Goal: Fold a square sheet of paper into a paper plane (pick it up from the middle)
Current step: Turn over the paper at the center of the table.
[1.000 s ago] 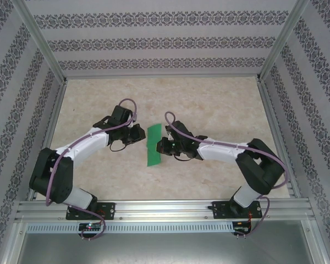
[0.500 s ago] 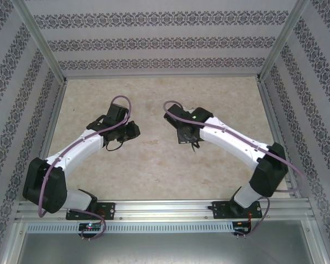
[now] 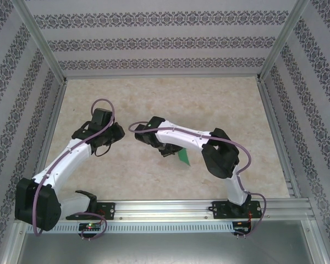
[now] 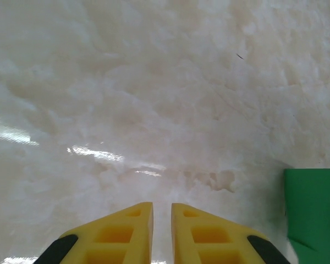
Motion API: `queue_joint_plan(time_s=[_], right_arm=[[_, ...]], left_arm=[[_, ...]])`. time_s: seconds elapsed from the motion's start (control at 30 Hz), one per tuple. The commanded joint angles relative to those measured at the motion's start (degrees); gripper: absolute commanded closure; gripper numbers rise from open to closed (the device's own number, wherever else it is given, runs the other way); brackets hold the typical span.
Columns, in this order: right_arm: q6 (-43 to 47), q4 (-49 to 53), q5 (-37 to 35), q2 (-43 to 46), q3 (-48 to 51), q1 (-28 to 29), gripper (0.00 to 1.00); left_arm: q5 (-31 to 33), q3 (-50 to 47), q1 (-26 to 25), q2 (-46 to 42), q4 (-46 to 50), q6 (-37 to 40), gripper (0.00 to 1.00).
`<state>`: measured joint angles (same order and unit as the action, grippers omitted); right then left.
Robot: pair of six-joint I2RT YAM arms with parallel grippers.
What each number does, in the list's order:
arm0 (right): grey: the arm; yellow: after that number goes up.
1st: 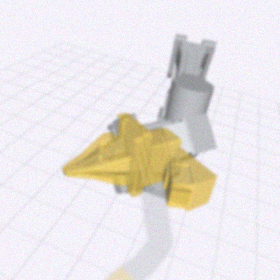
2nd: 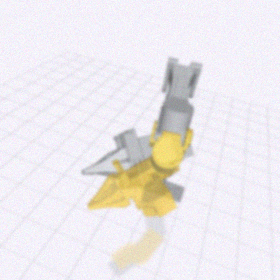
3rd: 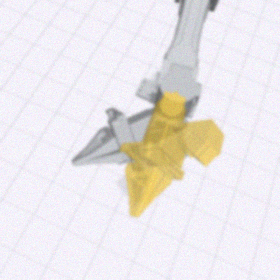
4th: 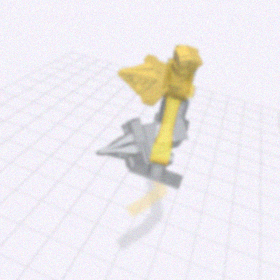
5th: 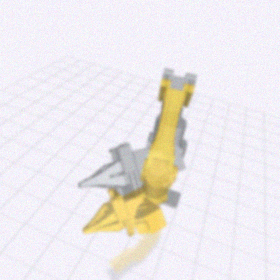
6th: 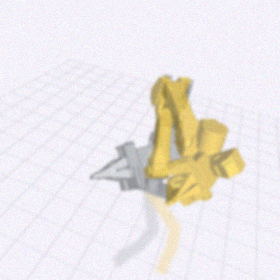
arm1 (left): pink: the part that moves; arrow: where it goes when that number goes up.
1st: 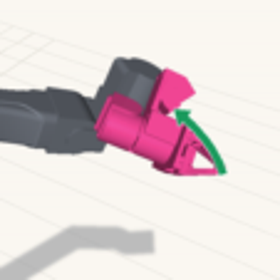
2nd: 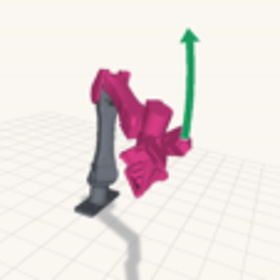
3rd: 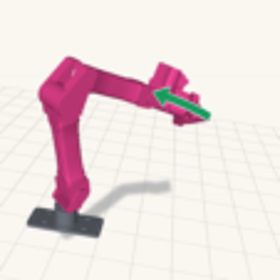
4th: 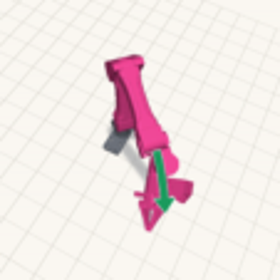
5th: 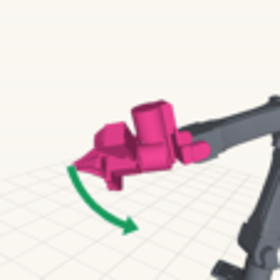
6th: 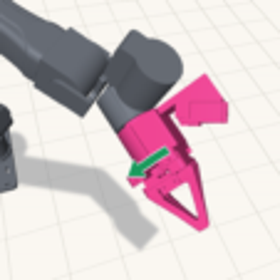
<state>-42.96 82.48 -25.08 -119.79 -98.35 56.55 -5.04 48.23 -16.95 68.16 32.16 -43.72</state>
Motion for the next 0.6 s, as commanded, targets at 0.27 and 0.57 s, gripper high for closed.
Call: queue_joint_plan(time_s=[0.27, 0.57], right_arm=[[3.7, -26.7, 24.5, 2.8, 2.8, -0.1, 0.62], [-3.5, -56.5, 27.6, 32.5, 38.6, -12.2, 0.5]], left_arm=[[-1.1, -0.2, 1.5, -2.2, 2.7, -1.2, 0.82], [-14.0, 0.3, -1.3, 4.6, -7.6, -1.9, 0.76]])
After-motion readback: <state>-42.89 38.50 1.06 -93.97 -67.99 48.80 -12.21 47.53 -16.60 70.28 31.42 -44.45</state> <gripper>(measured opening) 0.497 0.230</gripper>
